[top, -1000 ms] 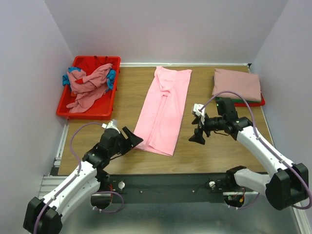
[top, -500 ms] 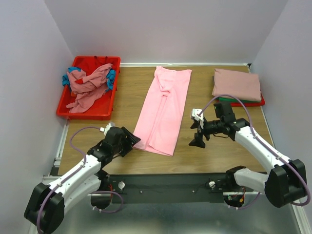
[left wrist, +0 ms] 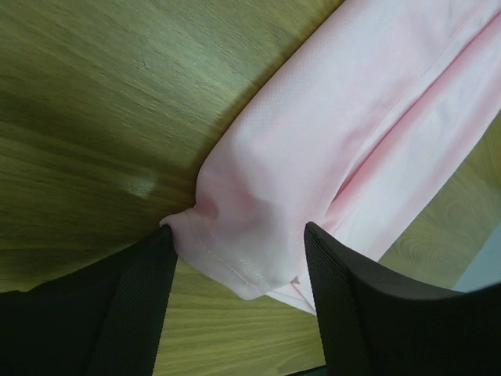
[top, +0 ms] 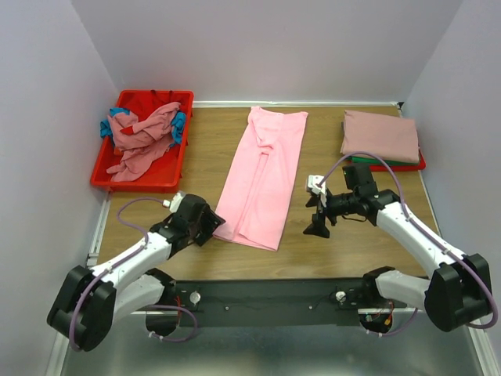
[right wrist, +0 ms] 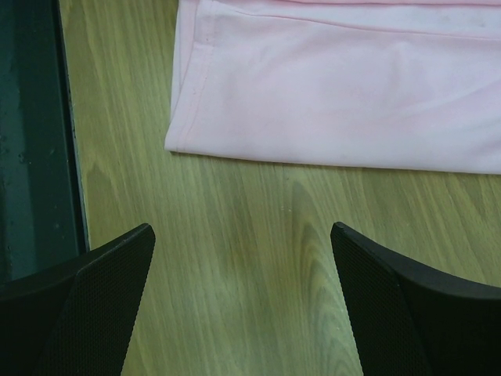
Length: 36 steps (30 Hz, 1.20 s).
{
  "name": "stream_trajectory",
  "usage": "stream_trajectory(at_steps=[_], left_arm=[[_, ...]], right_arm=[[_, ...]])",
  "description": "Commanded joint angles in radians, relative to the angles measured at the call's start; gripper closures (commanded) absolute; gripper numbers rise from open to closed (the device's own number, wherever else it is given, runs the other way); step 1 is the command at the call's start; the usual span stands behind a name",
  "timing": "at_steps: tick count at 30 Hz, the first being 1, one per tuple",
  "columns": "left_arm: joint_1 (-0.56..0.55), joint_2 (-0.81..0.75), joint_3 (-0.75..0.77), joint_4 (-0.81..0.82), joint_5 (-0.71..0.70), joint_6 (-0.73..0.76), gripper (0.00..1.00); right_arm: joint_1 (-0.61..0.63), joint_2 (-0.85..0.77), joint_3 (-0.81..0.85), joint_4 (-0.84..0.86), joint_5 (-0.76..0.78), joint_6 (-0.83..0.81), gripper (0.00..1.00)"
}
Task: Fold and stack the t-shirts
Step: Fold the tshirt
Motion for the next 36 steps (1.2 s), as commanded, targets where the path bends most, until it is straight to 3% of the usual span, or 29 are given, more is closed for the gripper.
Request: stream_trajectory(at_steps=[1, 5, 9, 14, 17, 21, 29, 32, 36], left_arm=[[-0.003, 0.064, 0.049, -0.056, -0.022, 0.028, 0.36], [-0.003, 0.141, 0.078, -0.088, 0.008, 0.084, 0.41], [-0.004, 0.167, 0.095, -0.098, 0.009, 0.130, 0.42], [-0.003, 0.169, 0.111, -0.076, 0.021, 0.187, 0.64], [-0.004, 0.160, 0.111, -0.062, 0.030, 0.198, 0.71], [-0.004, 0.121, 0.105, -0.052, 0.038, 0.213, 0.82], [-0.004, 0.068, 0.088, -0.042, 0.064, 0.227, 0.89], [-0.004, 0.074, 0.080, -0.026, 0.102, 0.236, 0.89], [-0.004, 0.080, 0.069, -0.020, 0.142, 0.265, 0.82]], right_arm=[[0.019, 0.017, -0.009, -0.017, -0.004, -0.024, 0.00], [0.114, 0.059, 0.010, -0.034, 0.074, -0.072, 0.00], [0.316, 0.135, 0.056, -0.048, 0.261, -0.113, 0.00], [0.518, 0.293, 0.151, -0.013, 0.421, -0.074, 0.00], [0.597, 0.373, 0.187, 0.042, 0.510, -0.014, 0.00], [0.652, 0.484, 0.227, 0.092, 0.580, 0.037, 0.00], [0.675, 0.545, 0.242, 0.150, 0.639, 0.083, 0.00], [0.675, 0.545, 0.241, 0.155, 0.639, 0.091, 0.00], [0.675, 0.528, 0.230, 0.155, 0.623, 0.097, 0.00]])
